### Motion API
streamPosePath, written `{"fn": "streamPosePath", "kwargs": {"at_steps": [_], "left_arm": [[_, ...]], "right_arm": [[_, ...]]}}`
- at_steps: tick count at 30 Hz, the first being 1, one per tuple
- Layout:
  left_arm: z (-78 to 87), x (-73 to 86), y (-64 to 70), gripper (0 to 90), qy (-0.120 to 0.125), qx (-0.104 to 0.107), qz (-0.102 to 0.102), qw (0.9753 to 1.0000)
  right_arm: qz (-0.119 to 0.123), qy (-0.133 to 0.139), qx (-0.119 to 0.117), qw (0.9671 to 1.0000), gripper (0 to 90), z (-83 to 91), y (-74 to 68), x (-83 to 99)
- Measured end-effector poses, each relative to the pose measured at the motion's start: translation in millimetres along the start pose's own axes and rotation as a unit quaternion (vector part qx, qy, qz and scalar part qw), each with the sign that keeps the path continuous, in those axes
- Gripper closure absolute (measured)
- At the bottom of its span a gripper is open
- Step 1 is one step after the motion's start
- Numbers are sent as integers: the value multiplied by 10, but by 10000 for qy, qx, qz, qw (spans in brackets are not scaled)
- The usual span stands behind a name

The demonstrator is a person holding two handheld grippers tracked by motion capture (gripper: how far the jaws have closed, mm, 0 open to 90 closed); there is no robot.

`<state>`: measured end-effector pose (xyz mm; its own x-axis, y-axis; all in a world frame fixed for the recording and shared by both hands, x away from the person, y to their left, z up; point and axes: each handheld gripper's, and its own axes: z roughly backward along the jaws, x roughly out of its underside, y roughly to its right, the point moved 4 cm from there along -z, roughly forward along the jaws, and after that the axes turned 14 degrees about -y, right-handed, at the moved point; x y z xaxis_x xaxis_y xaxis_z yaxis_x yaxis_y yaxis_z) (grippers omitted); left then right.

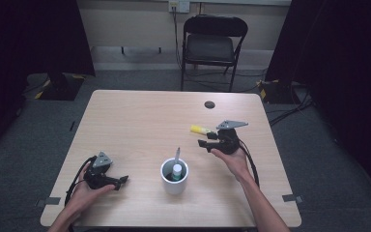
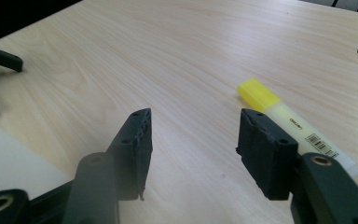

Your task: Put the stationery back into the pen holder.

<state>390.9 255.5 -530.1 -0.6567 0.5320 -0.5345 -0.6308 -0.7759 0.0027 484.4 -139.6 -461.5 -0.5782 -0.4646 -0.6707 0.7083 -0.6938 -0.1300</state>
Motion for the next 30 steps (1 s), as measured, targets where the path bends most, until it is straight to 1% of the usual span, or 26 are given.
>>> {"fn": "streamPosePath", "kwargs": {"at_steps": [2,3,4,6,7,8,9,10,12,13,14,15,16,17,19,20,21,22,24,26,27,30], "left_arm": [[0,0,1,54,3,1,4,10000],[0,0,1,54,-1,-1,6,10000],[0,0,0,54,0,-1,0,10000],[0,0,0,54,-1,0,1,10000],[0,0,0,54,-2,0,-1,10000],[0,0,0,53,-1,-1,-2,10000],[0,0,0,53,-1,0,0,10000],[-1,-1,2,54,9,-2,15,10000],[0,0,0,53,0,1,1,10000],[-1,-1,2,54,6,0,15,10000],[0,0,0,54,-2,-1,-3,10000],[0,0,0,53,-1,0,0,10000],[0,0,0,54,-1,0,0,10000],[-1,-1,2,54,7,0,15,10000],[0,1,1,54,2,-4,4,10000],[0,2,3,54,3,5,4,10000],[1,2,2,54,7,0,5,10000],[0,2,3,54,7,3,6,10000],[0,2,2,54,11,1,5,10000],[0,2,2,54,9,1,5,10000],[1,2,1,53,13,-3,4,10000],[0,3,2,54,7,1,2,10000]], "right_arm": [[-28,-94,63,9999,418,-47,54,10],[-8,-193,85,9998,402,-67,88,9],[-22,-234,105,9997,402,-81,122,0],[-66,-243,128,9996,399,-96,190,-31],[-42,-207,179,9996,399,-102,222,-43],[-88,-204,193,9996,385,-115,249,-46],[-103,-300,170,9994,375,-144,280,-50],[-85,-393,235,9989,365,-186,327,-74],[-66,-342,261,9991,368,-192,340,-98],[-92,-264,272,9992,366,-193,345,-119],[-125,-271,259,9992,356,-202,352,-136],[-96,-362,224,9990,352,-223,362,-151],[-71,-426,253,9987,351,-237,372,-166],[-36,-444,313,9985,353,-245,381,-186],[-54,-355,352,9987,357,-252,400,-217],[-91,-412,319,9986,355,-263,404,-225],[-32,-461,327,9984,355,-281,410,-233],[-24,-524,371,9979,357,-297,416,-243],[-36,-553,351,9978,361,-324,443,-269],[-64,-534,408,9977,364,-354,479,-287],[-62,-603,434,9972,365,-378,494,-290],[-50,-695,557,9960,374,-466,566,-288]]}}
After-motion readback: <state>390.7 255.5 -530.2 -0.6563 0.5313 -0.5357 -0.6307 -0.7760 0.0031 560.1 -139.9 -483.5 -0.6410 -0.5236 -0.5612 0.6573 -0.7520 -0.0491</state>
